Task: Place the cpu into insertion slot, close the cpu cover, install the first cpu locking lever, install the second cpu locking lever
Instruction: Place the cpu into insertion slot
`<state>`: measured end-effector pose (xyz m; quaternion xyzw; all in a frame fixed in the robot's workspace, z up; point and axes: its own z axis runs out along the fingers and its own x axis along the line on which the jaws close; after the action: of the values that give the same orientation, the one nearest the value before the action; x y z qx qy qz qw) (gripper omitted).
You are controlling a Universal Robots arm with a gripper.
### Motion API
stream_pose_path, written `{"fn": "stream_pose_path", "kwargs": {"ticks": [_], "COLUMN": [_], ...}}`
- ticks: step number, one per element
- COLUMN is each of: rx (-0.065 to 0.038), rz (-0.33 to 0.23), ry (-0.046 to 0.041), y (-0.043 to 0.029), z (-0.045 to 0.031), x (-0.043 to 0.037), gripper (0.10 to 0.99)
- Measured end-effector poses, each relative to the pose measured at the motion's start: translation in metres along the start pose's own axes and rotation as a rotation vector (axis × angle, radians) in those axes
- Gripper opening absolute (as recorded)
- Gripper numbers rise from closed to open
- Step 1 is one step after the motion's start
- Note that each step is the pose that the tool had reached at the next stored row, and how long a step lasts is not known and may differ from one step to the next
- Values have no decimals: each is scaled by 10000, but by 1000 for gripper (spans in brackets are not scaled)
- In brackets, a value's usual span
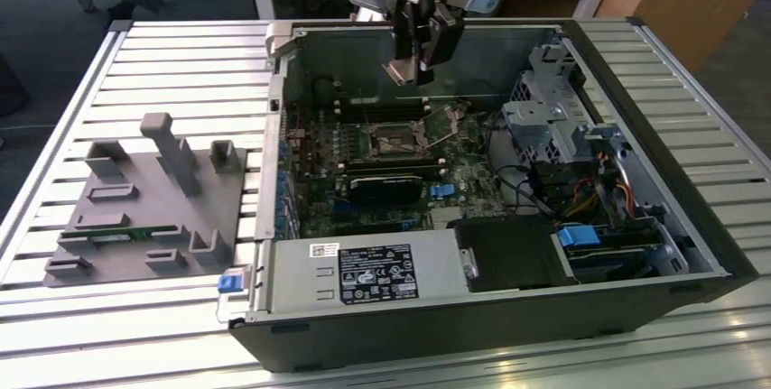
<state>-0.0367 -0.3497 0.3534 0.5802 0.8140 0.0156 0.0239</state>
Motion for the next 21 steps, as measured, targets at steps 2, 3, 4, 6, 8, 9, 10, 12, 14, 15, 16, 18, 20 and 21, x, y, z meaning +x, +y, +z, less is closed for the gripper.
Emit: {"fn": "stream_pose_path", "kwargs": {"ticks": [2,3,4,6,8,9,10,12,14,15,16,18,20,21], "rx": [1,0,1,2,2,3,3,3,4,4,5,5,4,4], "rz": [29,43,59,87,116,130,145,176,205,219,232,258,277,288], "ry": [-2,-2,-3,-5,-7,-7,-8,-9,-11,-12,-12,-14,-13,-13], "y": [0,0,0,0,0,0,0,-1,-1,-2,-2,-2,-2,-3], "z": [1,1,1,2,3,3,4,5,7,8,10,13,19,26], "x": [0,0,0,0,0,0,0,0,0,0,1,1,1,1], "gripper": [537,537,537,537,537,537,537,537,537,537,537,537,537,537]}}
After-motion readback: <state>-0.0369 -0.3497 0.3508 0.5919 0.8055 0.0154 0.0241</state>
